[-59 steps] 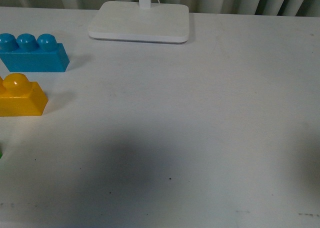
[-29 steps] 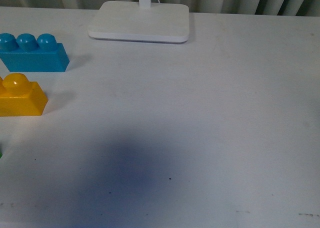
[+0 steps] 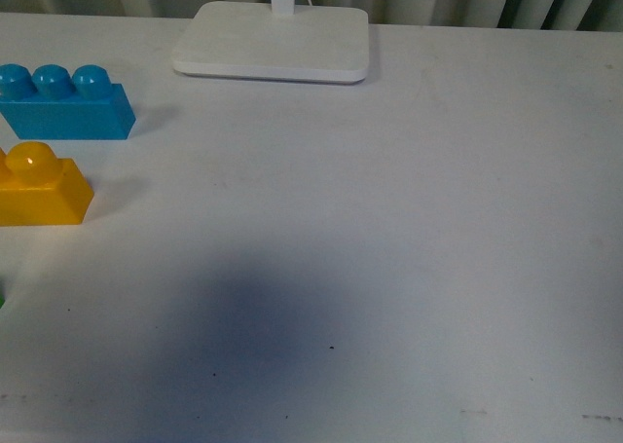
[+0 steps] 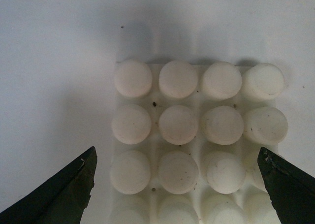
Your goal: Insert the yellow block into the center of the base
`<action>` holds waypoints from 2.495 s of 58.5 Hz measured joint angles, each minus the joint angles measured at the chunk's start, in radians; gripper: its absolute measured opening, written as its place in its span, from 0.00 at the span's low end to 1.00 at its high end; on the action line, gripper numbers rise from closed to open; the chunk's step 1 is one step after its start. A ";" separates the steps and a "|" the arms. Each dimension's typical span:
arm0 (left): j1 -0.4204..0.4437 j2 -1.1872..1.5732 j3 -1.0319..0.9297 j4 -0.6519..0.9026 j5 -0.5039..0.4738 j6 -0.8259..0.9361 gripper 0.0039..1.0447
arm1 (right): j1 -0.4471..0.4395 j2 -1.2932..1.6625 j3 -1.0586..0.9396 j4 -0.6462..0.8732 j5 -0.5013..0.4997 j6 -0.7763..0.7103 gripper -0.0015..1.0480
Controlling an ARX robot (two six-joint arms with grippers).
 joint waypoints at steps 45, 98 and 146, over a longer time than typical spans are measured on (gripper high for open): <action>0.000 0.000 0.000 0.000 0.000 0.000 0.94 | -0.078 0.153 0.128 -0.084 -0.028 -0.099 0.91; 0.000 0.000 0.000 0.000 0.000 0.000 0.94 | 0.055 0.040 -0.098 0.053 -0.043 0.074 0.92; 0.000 0.000 0.000 0.000 0.000 0.000 0.94 | 0.833 0.027 -0.142 0.115 0.400 0.840 0.92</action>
